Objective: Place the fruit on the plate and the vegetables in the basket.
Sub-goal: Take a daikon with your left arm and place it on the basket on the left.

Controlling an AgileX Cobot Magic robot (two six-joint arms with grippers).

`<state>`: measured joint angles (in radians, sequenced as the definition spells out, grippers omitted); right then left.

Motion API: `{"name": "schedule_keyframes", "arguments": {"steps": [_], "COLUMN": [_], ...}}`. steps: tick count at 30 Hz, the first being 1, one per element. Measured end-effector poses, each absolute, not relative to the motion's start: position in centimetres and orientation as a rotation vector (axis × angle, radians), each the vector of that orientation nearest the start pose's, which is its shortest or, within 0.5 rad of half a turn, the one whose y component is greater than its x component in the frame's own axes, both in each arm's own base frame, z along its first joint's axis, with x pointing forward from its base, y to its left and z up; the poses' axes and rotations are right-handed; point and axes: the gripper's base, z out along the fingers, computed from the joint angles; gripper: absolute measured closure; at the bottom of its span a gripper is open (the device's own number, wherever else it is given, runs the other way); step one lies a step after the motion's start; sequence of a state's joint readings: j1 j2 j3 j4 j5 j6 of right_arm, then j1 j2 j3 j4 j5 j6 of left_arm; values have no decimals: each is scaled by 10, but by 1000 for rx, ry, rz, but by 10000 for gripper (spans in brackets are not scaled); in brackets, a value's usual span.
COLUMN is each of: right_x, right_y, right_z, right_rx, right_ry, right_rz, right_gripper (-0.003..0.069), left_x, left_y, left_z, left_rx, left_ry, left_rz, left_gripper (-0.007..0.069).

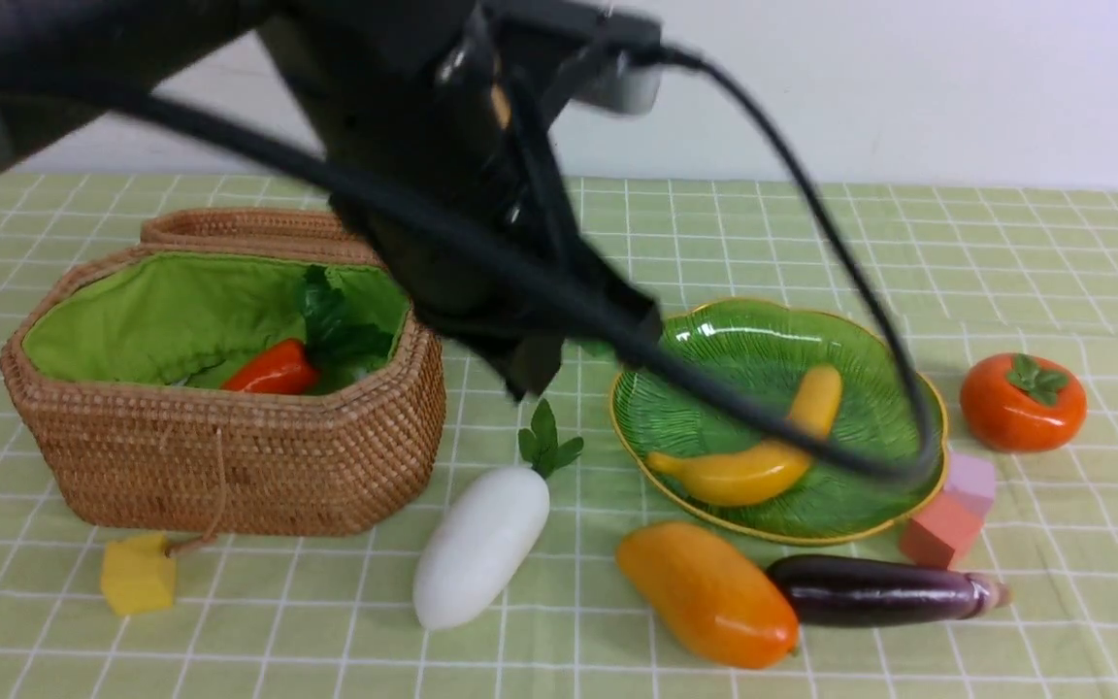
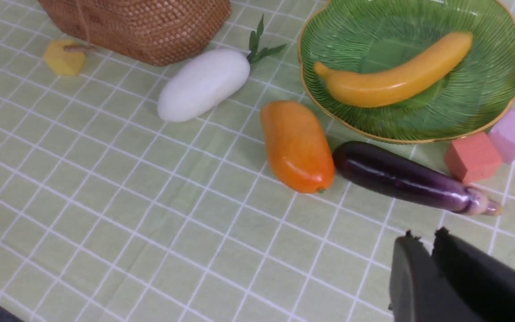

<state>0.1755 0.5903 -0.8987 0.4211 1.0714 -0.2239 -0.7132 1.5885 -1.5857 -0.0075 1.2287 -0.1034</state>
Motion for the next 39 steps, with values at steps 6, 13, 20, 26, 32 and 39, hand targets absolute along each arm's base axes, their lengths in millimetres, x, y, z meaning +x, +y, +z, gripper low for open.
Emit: {"name": "schedule_keyframes", "arguments": {"steps": [6, 13, 20, 26, 32, 39], "right_x": [70, 70, 70, 70, 69, 67], "right_y": [50, 53, 53, 53, 54, 54], "right_z": [381, 385, 385, 385, 383, 382], "right_rx": [-481, -518, -521, -521, -533, -543], "right_ry": [2119, 2066, 2066, 2067, 2083, 2098], "right_rz": [519, 550, 556, 556, 561, 565], "right_gripper": [587, 584, 580, 574, 571, 571], "left_x": [244, 272, 288, 299, 306, 306], "left_y": [-218, -229, -230, -239, -244, -243], "left_z": [290, 237, 220, 200, 171, 167], "left_rx": [845, 786, 698, 722, 718, 659], "left_ry": [2734, 2762, 2710, 2669, 2699, 2728], "left_rz": [-161, 24, 143, 128, 157, 165], "left_gripper": [601, 228, -18, -10, 74, 108]}}
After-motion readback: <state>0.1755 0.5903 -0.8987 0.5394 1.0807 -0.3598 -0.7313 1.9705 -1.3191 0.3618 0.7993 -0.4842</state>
